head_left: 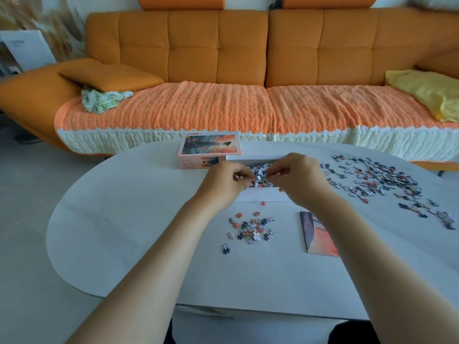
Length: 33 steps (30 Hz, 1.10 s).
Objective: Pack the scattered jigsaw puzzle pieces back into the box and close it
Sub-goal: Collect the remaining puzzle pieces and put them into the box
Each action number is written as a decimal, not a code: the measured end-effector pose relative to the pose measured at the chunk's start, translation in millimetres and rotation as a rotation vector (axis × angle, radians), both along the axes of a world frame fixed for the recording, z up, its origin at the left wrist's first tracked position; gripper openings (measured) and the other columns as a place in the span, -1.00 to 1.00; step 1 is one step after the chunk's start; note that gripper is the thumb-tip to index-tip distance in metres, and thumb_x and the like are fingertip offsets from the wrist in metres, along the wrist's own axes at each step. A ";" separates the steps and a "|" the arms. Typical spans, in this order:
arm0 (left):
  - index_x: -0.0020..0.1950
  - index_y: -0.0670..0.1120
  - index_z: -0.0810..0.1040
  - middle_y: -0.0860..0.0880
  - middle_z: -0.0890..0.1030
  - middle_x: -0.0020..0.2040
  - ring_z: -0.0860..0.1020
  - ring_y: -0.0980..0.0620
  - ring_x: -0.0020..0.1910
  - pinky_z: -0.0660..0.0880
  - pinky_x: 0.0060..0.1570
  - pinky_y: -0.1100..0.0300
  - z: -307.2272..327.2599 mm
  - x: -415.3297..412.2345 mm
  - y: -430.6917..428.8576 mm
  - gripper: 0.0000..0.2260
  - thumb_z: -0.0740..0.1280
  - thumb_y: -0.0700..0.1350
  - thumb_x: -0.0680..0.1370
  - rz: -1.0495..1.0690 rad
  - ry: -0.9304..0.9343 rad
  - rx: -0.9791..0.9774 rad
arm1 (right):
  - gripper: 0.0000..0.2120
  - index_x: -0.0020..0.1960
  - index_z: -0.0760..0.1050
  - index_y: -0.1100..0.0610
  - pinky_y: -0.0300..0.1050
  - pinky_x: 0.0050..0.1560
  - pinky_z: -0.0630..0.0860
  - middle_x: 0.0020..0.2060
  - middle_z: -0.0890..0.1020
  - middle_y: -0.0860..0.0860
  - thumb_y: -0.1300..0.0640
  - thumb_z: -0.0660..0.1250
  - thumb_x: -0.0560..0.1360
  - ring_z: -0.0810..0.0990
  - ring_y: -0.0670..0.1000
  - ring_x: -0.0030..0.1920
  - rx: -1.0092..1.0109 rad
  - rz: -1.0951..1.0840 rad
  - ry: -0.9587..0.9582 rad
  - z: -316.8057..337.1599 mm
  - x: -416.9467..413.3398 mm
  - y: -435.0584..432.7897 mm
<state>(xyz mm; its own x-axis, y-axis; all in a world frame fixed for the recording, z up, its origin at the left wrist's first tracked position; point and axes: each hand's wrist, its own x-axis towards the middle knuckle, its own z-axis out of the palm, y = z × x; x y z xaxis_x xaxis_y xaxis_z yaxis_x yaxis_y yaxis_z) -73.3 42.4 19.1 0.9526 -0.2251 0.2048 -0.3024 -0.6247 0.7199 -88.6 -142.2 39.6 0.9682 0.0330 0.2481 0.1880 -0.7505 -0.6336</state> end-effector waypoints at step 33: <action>0.56 0.03 0.20 0.05 0.18 0.55 0.15 0.00 0.50 0.02 0.45 0.02 -18.0 9.1 4.2 -0.44 0.21 0.16 0.59 -0.143 -0.197 0.645 | -0.59 0.42 0.40 -0.01 0.03 0.47 0.19 0.48 0.30 -0.09 -0.06 0.14 0.60 0.25 -0.05 0.47 -0.462 0.192 0.073 -37.9 12.4 -0.7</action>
<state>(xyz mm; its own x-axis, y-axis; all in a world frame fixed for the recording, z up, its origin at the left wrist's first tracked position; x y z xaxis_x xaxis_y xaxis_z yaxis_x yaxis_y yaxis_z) -64.2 46.6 1.1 0.8630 -0.4810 0.1543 -0.5011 -0.8538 0.1409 -76.1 -143.0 1.7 0.9480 0.3028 0.0977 0.3180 -0.9117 -0.2602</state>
